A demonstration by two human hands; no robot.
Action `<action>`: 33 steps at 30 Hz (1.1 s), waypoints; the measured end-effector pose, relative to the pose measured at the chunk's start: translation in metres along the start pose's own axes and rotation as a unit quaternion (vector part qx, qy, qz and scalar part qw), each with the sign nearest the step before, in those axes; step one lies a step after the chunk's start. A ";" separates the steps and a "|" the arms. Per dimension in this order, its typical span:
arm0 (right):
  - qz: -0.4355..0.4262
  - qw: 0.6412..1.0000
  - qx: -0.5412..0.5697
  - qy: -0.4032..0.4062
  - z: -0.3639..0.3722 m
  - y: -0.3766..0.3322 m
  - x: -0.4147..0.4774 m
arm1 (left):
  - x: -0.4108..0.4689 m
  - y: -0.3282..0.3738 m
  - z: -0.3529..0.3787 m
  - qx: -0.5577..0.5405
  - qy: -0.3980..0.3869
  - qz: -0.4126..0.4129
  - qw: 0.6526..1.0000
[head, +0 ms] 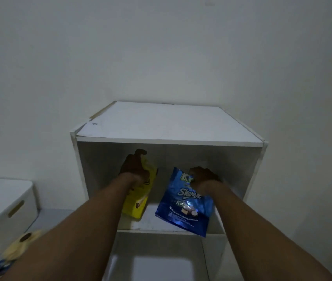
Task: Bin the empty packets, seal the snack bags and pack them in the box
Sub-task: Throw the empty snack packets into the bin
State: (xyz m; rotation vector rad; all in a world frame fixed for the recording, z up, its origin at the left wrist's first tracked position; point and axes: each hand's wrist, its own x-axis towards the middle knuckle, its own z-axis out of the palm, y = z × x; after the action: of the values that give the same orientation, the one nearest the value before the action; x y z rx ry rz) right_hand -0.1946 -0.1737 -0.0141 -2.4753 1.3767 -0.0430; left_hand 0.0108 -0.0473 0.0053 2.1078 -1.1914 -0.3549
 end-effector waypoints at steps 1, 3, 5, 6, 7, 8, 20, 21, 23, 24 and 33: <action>-0.007 1.000 -0.001 0.002 -0.006 -0.003 -0.008 | -0.005 0.005 -0.005 0.015 -0.001 0.015 1.000; -0.024 0.999 -0.025 0.016 -0.016 -0.008 -0.026 | -0.015 0.013 -0.016 0.049 -0.011 0.041 0.998; -0.036 0.997 -0.055 0.050 -0.024 -0.013 -0.045 | -0.026 0.019 -0.025 0.053 -0.004 0.060 0.997; -0.042 0.995 -0.061 0.069 -0.027 -0.016 -0.055 | -0.032 0.020 -0.029 0.041 0.000 0.062 0.997; -0.046 0.994 -0.058 0.083 -0.030 -0.020 -0.066 | -0.037 0.021 -0.032 0.021 0.002 0.061 0.998; -0.052 0.993 -0.045 0.095 -0.032 -0.024 -0.077 | -0.045 0.022 -0.036 -0.002 0.001 0.064 0.998; 0.037 0.986 0.017 0.160 -0.021 -0.046 -0.261 | -0.148 0.020 -0.071 -0.035 -0.103 0.186 0.977; 0.054 0.985 0.021 0.163 -0.017 -0.045 -0.279 | -0.158 0.023 -0.069 -0.036 -0.113 0.194 0.974; 0.092 0.981 0.025 0.169 -0.010 -0.040 -0.316 | -0.180 0.034 -0.062 -0.038 -0.134 0.219 0.966; 0.113 0.978 0.023 0.172 -0.006 -0.035 -0.333 | -0.192 0.041 -0.057 -0.038 -0.143 0.237 0.960; 0.309 0.933 0.006 0.186 0.039 0.036 -0.488 | -0.291 0.100 0.042 -0.075 -0.267 0.334 0.901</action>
State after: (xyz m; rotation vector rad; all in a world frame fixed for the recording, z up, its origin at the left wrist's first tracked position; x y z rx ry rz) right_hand -0.4799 0.2255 -0.0021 -1.9729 2.2449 -0.3913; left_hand -0.2348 0.1432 0.0159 1.3733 -2.0362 -0.6942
